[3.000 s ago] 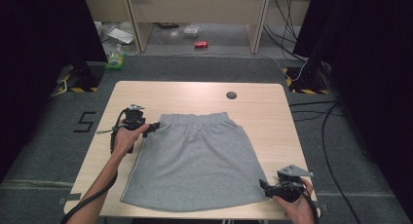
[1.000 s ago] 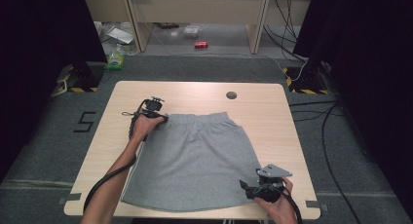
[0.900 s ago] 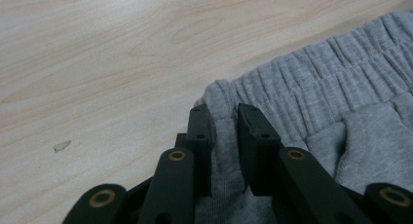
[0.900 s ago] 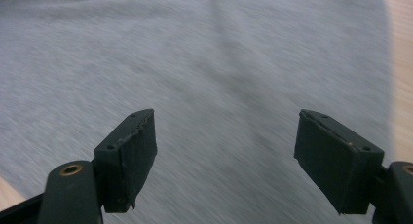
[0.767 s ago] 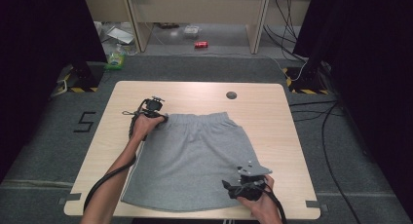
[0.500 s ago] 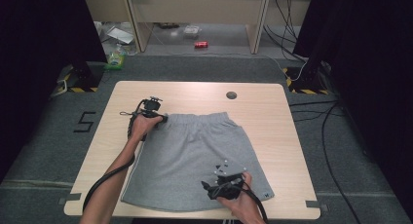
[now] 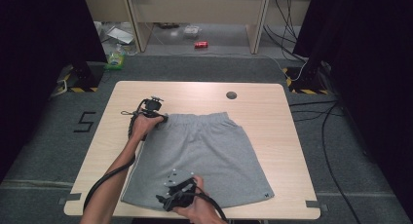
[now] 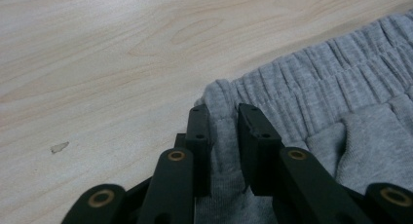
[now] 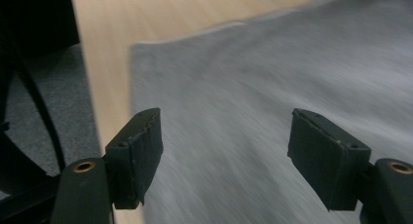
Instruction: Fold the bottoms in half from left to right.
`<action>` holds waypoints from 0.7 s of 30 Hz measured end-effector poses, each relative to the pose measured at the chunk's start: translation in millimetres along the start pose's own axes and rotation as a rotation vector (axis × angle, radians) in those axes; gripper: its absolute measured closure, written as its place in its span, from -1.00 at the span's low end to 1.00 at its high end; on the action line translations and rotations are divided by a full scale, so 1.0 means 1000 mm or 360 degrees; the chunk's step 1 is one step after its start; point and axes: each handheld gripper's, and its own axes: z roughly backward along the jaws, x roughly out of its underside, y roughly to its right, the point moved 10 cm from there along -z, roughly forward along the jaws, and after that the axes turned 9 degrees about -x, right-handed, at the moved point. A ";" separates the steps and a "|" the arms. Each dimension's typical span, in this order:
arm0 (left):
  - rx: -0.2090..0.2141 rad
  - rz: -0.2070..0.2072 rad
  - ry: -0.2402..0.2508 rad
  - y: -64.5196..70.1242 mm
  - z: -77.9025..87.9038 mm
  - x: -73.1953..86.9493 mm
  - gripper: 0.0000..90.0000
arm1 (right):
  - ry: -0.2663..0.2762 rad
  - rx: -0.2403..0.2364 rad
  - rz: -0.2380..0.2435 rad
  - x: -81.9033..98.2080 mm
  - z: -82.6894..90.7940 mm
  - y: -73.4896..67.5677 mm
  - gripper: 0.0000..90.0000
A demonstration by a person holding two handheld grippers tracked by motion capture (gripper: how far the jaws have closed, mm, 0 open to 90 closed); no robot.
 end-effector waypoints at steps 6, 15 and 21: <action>0.0005 0.0000 0.0007 0.000 0.000 0.000 0.67 | -0.0012 -0.0106 0.0069 -0.011 -0.031 -0.024 -0.30; -0.0006 -0.0031 0.0006 0.000 0.000 0.000 0.66 | 0.0008 -0.0178 0.0109 -0.028 -0.067 -0.044 -0.18; 0.0018 -0.0009 0.0015 0.000 0.000 0.000 0.66 | -0.0011 -0.0195 0.0118 -0.033 -0.086 -0.055 -0.11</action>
